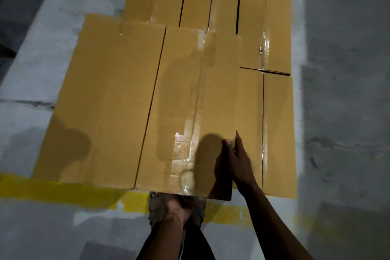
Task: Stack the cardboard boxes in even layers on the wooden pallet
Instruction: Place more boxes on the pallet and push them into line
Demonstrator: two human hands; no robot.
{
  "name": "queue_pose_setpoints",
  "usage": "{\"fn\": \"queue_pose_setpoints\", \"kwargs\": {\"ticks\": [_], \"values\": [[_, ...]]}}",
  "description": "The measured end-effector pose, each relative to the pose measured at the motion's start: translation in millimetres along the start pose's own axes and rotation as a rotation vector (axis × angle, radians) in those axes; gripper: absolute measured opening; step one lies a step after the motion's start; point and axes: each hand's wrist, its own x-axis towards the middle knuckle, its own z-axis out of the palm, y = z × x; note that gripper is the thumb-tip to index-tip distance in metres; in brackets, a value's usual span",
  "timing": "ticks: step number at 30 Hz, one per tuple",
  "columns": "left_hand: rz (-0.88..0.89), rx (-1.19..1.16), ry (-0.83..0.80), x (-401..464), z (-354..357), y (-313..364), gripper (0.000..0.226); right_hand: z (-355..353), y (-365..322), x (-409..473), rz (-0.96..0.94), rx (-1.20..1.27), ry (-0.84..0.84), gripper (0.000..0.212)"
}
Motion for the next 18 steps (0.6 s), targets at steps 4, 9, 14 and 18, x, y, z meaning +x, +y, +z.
{"fn": "queue_pose_setpoints", "kwargs": {"ticks": [4, 9, 14, 18], "values": [[-0.005, -0.078, -0.07, 19.2, 3.4, -18.7, 0.038, 6.0, 17.9, 9.9, -0.003, 0.039, -0.002, 0.056], [-0.046, -0.134, -0.036, 33.0, 2.7, -32.0, 0.046, 1.5, 15.2, 7.0, 0.001, 0.059, 0.007, 0.057], [0.017, -0.039, -0.201, 18.4, 8.9, -31.3, 0.042, -2.6, 8.7, 2.7, -0.002, 0.039, -0.002, 0.058], [-0.012, -0.098, -0.09, 32.4, 2.8, -30.3, 0.054, -2.4, 9.4, 1.6, -0.024, 0.038, -0.003, 0.057]]}}
